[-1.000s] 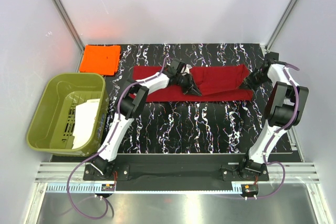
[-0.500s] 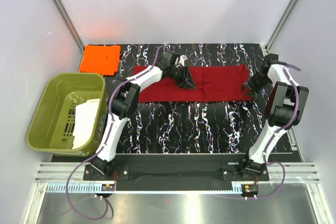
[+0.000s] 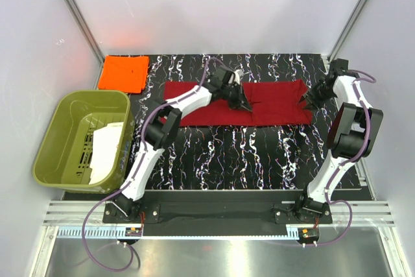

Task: Fold and stack the t-shirts
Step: Fold the tshirt

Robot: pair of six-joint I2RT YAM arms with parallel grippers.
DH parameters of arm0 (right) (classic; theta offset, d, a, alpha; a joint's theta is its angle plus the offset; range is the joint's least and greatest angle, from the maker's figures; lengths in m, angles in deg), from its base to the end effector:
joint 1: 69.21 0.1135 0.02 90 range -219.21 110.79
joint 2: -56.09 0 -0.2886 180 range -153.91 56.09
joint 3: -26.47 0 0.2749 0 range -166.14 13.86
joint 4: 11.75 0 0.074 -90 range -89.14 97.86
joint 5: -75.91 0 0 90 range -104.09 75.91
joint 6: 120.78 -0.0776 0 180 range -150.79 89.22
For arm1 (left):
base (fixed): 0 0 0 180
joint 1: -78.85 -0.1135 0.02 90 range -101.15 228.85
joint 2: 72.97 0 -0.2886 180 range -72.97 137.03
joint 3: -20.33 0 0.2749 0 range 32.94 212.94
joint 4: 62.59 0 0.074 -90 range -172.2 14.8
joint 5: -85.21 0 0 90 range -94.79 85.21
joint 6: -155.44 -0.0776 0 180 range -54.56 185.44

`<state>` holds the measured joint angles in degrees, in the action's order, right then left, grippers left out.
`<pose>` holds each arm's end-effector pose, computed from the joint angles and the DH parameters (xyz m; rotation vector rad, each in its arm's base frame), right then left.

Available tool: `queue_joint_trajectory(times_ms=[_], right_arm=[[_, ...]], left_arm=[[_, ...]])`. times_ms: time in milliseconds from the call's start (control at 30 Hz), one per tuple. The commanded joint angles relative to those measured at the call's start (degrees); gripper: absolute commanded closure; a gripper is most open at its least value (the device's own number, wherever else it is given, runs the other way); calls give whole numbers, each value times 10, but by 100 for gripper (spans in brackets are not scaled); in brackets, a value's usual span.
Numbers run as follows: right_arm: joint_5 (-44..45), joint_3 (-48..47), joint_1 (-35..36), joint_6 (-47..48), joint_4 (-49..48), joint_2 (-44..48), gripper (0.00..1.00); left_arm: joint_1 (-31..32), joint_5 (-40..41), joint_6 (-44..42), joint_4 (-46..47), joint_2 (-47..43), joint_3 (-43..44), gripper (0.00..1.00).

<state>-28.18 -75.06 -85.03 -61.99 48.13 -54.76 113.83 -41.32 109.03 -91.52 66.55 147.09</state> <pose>0.4352 -0.1037 0.1991 1.0539 2.5805 0.4098 0.4729 -0.3872 0.1494 0.1837 2.5534 -1.3660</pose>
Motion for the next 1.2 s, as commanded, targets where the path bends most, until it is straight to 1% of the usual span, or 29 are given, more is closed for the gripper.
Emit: queue_joint_trajectory(times_ms=[0,67,100,200,300,433,500,533,567,767,1167], right_arm=[[-19,-13,-1,-9,-22,25,61],[-20,-13,-2,-1,-22,27,61],[-20,-12,-1,3,-22,29,61],[-20,-4,-1,12,-24,34,62],[-28,2,-2,15,-26,35,62],[-38,9,-2,9,-31,37,62],[-45,14,-1,5,-36,38,62],[-46,16,-1,3,-38,38,62],[-50,16,-1,2,-39,37,62],[-50,9,-1,1,-35,35,63],[-51,12,-1,1,-34,36,63]], left_arm=[[17,67,9,25,9,18,100],[18,90,23,42,-5,-12,100],[20,117,25,46,-10,-31,100],[22,148,24,54,-18,-37,100],[24,149,28,50,-13,-31,100],[27,168,34,78,-41,-76,100],[28,157,37,71,-29,-67,100],[29,152,39,62,-11,-40,100],[29,148,42,53,-5,-32,100],[34,142,55,78,5,-32,100],[25,149,53,85,48,29,100]])
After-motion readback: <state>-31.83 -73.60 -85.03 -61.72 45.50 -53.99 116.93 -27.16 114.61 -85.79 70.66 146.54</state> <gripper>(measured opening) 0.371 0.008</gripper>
